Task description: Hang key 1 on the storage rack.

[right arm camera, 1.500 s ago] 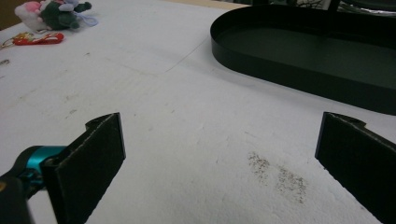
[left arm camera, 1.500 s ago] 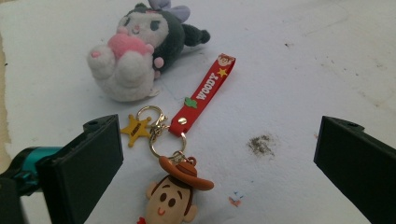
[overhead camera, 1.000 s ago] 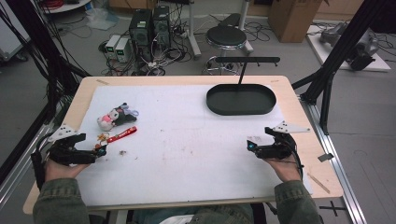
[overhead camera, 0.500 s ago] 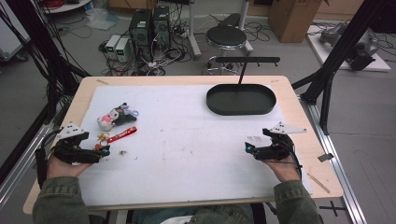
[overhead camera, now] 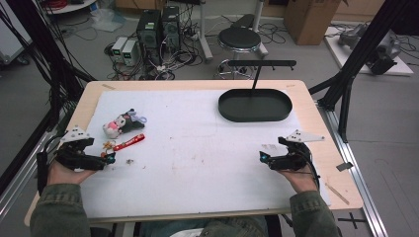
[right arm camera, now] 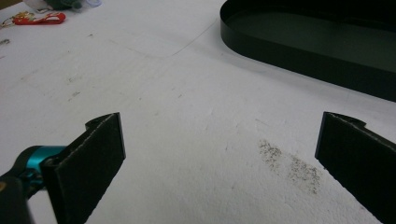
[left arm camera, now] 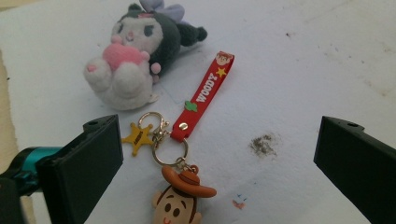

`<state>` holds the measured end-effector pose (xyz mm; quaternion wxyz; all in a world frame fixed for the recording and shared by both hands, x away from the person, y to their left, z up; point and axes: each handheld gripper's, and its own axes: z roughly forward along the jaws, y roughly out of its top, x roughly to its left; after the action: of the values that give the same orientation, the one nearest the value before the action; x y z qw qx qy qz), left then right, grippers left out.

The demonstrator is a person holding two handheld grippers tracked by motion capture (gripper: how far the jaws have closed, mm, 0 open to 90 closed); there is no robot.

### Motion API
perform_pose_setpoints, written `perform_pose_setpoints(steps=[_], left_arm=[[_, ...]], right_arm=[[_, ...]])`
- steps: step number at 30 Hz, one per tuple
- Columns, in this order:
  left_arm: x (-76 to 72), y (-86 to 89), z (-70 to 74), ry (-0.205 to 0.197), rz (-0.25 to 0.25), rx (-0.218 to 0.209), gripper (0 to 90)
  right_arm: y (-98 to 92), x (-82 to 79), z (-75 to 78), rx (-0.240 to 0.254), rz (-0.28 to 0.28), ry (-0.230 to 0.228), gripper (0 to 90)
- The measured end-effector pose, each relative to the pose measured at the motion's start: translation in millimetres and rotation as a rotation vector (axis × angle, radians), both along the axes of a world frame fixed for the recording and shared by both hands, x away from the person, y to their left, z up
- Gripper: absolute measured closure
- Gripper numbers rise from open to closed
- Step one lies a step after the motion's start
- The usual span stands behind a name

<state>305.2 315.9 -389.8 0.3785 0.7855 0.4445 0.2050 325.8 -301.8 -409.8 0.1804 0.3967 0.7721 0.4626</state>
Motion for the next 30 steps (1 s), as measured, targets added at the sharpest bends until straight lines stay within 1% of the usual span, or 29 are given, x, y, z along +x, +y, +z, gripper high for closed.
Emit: perform_pose_setpoints(steps=[2, 6, 9, 11, 19, 24, 25, 26, 28, 30], left_arm=[[3.7, 1.0, -0.1, 0.018, -0.007, 0.008, 1.7], [9.4, 0.5, 0.3, 0.041, -0.018, 0.031, 1.7], [12.6, -1.1, 3.4, 0.047, -0.028, 0.05, 1.7], [14.3, -2.8, 5.5, 0.045, -0.035, 0.061, 1.7], [25.2, -12.8, 15.9, 0.048, -0.084, 0.124, 1.7], [31.4, -15.5, 18.1, 0.054, -0.095, 0.124, 1.7], [34.0, -16.2, 16.8, 0.064, -0.101, 0.136, 1.7], [35.1, -16.9, 16.0, 0.064, -0.106, 0.142, 1.7], [37.2, -18.2, 15.0, 0.068, -0.116, 0.147, 1.7], [40.0, -19.7, 14.8, 0.076, -0.122, 0.155, 1.7]], right_arm=[[-0.2, -0.7, 0.1, -0.001, -0.004, 0.002, 0.6], [-1.4, -1.3, 0.3, 0.005, -0.011, 0.004, 0.5], [-1.8, -0.8, -0.4, 0.0, -0.009, 0.001, 0.5], [-1.4, -0.7, -0.7, -0.002, -0.008, 0.004, 0.5], [-2.0, -0.5, -0.8, -0.01, -0.017, -0.002, 0.5], [-1.9, -0.7, -1.0, -0.014, -0.017, 0.002, 0.5], [-1.9, -0.7, -1.0, -0.015, -0.017, 0.002, 0.6], [-1.7, -0.7, -1.0, -0.014, -0.018, 0.004, 0.5], [-2.0, -0.1, -1.4, -0.022, -0.021, -0.001, 0.6], [-1.8, -0.2, -1.5, -0.024, -0.026, 0.006, 0.5]])
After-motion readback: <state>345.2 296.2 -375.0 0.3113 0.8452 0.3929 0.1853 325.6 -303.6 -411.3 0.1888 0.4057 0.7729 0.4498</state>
